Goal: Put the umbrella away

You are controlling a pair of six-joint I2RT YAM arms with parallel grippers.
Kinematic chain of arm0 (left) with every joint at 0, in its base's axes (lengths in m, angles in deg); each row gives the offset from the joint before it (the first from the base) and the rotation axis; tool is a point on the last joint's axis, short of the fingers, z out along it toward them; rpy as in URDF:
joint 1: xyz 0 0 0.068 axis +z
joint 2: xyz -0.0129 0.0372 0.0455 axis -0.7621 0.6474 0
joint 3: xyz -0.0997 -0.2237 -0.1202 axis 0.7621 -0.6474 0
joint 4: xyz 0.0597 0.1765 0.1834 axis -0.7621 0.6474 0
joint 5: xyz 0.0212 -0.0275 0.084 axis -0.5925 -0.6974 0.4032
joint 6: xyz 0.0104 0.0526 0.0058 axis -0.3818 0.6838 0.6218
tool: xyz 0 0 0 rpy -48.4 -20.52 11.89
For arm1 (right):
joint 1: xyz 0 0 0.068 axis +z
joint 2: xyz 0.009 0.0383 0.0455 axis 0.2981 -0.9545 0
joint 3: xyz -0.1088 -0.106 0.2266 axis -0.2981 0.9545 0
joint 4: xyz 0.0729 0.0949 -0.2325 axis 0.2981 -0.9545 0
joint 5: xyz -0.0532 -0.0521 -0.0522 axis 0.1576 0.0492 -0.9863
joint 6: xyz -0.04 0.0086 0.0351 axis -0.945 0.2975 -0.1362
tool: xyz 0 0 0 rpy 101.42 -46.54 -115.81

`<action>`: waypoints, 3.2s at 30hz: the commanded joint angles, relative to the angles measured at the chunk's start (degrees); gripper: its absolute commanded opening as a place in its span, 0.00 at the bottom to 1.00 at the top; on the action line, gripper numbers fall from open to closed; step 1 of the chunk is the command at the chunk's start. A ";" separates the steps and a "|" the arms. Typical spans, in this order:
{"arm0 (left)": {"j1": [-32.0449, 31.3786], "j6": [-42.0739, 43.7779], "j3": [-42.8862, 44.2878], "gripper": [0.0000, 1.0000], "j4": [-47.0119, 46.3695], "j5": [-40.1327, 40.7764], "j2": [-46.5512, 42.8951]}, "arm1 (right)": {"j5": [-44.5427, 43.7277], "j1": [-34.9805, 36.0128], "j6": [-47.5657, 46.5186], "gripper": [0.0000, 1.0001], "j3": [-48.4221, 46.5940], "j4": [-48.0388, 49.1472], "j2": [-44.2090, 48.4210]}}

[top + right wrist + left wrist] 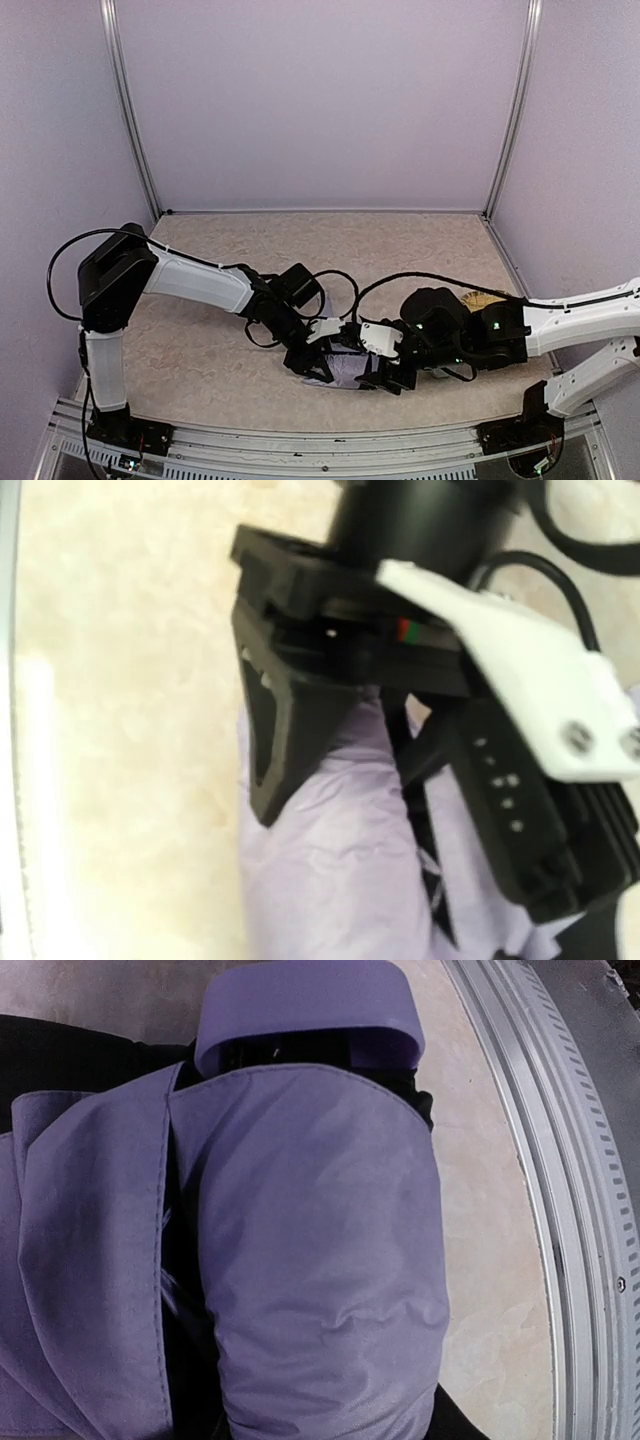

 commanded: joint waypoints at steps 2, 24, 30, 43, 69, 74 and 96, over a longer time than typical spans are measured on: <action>1.82 -0.56 -3.71 0.23 15.00 3.96 6.87 | -14.22 6.54 -4.58 0.72 -0.36 4.56 -2.33; 2.09 0.04 -3.15 0.22 16.53 3.17 7.97 | -13.44 3.52 -13.53 0.84 -8.10 -1.03 -28.37; 2.08 1.53 -2.96 0.22 16.95 1.90 7.52 | -12.93 2.44 -11.86 0.61 -9.65 -3.32 -31.48; 5.90 -10.07 -11.65 0.99 -3.80 11.82 -14.39 | -3.33 1.53 -7.84 0.16 -13.37 -11.72 -33.58; -7.31 -31.83 -40.62 0.99 -51.73 23.18 -67.77 | 28.43 -4.06 -4.91 0.07 -18.99 -23.48 -39.34; -6.93 -40.07 -38.89 0.99 -57.20 20.09 -64.72 | 35.97 -7.23 -3.97 0.07 -20.28 -25.07 -40.62; -5.22 -6.56 -36.29 0.88 -35.15 30.22 -62.38 | 1.81 -10.10 -0.37 0.00 -25.51 -14.19 -32.71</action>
